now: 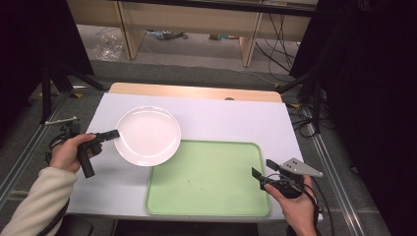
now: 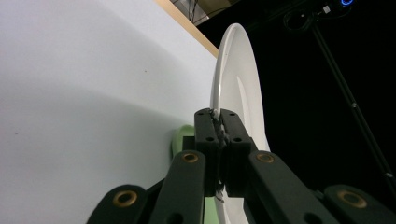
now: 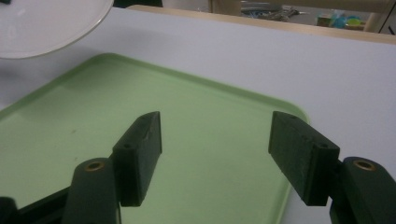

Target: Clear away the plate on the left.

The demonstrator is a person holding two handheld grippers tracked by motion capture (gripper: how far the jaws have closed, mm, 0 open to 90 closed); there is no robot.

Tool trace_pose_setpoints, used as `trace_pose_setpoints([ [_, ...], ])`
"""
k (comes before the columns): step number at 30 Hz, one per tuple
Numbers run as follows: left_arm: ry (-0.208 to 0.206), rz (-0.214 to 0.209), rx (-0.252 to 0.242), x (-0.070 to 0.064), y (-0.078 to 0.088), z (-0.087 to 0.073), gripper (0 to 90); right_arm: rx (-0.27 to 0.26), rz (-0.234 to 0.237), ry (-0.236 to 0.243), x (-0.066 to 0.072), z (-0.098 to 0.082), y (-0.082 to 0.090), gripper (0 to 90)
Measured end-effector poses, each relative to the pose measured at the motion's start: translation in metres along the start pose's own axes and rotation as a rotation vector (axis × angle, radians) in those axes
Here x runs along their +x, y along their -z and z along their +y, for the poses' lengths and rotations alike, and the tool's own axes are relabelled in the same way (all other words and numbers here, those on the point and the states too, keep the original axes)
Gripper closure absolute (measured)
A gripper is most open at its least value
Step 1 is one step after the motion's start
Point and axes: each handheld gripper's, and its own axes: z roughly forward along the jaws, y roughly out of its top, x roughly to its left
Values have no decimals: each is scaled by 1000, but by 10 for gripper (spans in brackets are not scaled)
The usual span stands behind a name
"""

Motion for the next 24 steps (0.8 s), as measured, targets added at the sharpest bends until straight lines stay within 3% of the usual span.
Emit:
trace_pose_setpoints([
  [12, -18, -14, 9, -4, -5, -2, 870, -4, 3, 3, 0, 0, 0, 356],
  [24, -10, -18, 27, -6, -9, -5, 871, 2, 7, -5, 1, 0, 0, 361],
])
